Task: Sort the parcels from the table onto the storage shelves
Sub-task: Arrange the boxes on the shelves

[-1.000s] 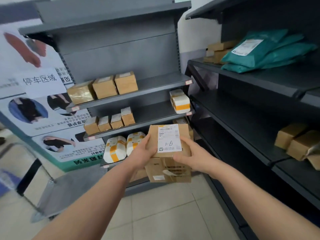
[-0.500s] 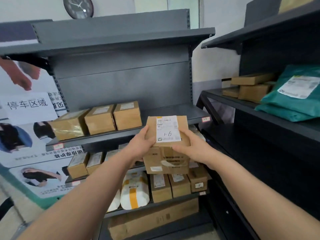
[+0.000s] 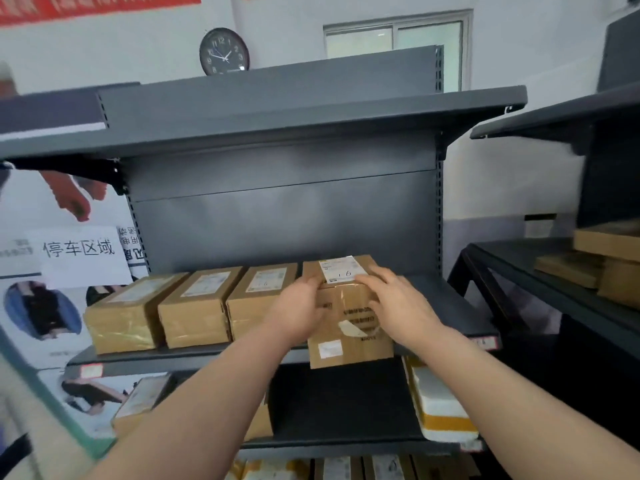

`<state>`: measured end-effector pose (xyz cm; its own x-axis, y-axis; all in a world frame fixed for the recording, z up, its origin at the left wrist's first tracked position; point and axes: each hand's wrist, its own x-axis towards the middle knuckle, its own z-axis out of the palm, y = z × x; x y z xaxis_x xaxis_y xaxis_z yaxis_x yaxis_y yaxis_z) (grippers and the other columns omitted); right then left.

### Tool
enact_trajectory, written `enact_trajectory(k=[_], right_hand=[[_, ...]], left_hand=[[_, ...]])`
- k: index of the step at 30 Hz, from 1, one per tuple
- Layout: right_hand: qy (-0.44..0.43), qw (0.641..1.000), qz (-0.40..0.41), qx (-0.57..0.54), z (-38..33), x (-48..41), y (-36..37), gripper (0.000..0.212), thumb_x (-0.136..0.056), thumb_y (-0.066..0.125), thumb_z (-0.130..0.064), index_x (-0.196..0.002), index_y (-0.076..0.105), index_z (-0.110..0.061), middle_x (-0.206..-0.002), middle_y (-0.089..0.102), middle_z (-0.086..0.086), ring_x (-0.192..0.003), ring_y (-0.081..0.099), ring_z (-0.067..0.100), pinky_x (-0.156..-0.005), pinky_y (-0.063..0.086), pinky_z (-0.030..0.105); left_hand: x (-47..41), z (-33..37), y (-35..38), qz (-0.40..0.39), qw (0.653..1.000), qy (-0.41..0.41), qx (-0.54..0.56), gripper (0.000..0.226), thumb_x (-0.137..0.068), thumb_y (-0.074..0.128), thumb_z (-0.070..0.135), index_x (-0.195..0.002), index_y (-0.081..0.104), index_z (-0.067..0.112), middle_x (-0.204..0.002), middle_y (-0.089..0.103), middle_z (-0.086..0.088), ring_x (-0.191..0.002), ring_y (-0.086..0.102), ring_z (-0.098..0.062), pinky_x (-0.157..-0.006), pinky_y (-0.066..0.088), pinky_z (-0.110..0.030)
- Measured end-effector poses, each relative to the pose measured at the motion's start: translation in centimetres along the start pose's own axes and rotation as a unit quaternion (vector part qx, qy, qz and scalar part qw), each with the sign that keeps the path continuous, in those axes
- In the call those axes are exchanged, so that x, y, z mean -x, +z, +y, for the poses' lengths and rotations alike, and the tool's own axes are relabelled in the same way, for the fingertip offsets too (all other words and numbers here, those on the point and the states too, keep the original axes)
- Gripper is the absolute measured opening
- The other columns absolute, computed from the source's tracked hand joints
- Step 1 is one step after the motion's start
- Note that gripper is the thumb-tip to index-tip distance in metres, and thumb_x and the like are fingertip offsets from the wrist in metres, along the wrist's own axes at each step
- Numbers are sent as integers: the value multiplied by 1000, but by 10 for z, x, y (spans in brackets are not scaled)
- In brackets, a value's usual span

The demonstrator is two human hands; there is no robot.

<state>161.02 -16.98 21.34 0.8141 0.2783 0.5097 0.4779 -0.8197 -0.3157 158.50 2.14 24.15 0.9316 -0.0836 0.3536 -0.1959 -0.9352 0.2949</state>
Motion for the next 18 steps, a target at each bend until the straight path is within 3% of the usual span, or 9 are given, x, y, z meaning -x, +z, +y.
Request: enact_trajectory(k=[4,9,15,18], right_hand=[[-5,999,-2,41,12,-29,23,69,-85,56,-4,-141,30,-32,-147,29,-7,-116,43,23,-87,48,36],[19,999,12,42,13,-49,36,63,-86,49,1,-140,32,-27,-148,28,-1,-118,42,26,-89,46,38],[23,999,12,39,17,-50,42,64,-86,51,-2,-141,30,-29,-150,24,-1,-121,40,26,-84,49,37],[26,999,-2,44,17,-49,40,72,-84,53,1,-142,26,-31,-153,18,-3,-122,40,26,-81,48,36]], left_hand=[[-37,-9,19,9,996,-11,-85,61,-90,59,9,-144,36,23,-130,55,-3,-112,57,-21,-89,49,-33],[-60,-12,30,28,996,-33,-82,56,-86,61,2,-135,42,21,-120,58,-3,-104,59,-22,-82,49,-31],[-61,-10,37,51,996,-38,-69,65,-86,63,2,-142,37,24,-126,55,0,-108,58,-20,-85,49,-30],[-58,-8,35,39,996,-42,-67,67,-88,60,2,-145,32,23,-136,49,-1,-120,52,-21,-95,47,-33]])
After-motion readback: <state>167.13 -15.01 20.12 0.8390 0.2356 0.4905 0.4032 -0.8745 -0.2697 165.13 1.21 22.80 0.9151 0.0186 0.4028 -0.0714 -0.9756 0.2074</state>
